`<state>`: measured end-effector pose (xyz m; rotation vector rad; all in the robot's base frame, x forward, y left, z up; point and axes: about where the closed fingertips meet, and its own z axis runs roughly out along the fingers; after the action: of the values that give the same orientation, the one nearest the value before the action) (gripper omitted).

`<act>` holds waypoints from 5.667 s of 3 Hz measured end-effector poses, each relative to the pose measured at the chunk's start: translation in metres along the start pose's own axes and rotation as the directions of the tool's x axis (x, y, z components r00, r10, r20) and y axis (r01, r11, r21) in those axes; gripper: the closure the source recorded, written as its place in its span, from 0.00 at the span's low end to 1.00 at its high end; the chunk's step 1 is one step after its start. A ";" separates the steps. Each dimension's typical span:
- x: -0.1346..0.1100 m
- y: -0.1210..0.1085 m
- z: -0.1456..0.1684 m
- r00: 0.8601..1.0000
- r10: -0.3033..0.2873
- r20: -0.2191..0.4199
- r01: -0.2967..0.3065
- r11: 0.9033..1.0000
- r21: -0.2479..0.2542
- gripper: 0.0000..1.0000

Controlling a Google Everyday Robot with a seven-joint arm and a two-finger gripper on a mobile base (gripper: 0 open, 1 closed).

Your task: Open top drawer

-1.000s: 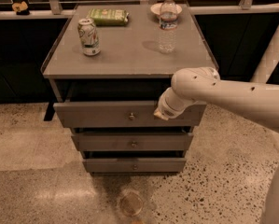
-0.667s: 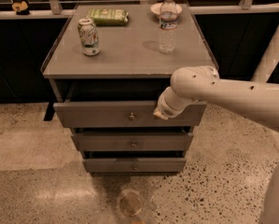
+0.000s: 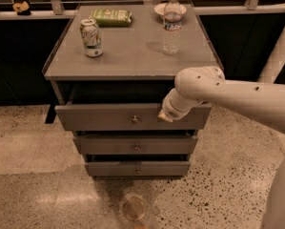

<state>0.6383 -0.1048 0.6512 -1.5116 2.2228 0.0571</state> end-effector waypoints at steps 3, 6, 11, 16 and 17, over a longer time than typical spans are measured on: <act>-0.005 -0.005 -0.006 1.000 0.000 0.000 0.000 1.000 0.000 1.00; -0.005 -0.005 -0.006 1.000 0.000 0.000 0.000 1.000 0.000 0.58; -0.005 -0.005 -0.006 1.000 0.000 0.000 0.000 1.000 -0.001 0.81; 0.023 -0.003 0.029 0.998 0.045 -0.041 -0.047 0.998 -0.053 0.00; 0.023 -0.003 0.028 0.998 0.047 -0.045 -0.050 0.997 -0.057 0.00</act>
Offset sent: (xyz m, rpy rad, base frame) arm -0.0064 -0.0035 -0.0661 0.0145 0.1046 0.0026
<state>0.6434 -0.1184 0.6182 -1.5029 2.3115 0.1059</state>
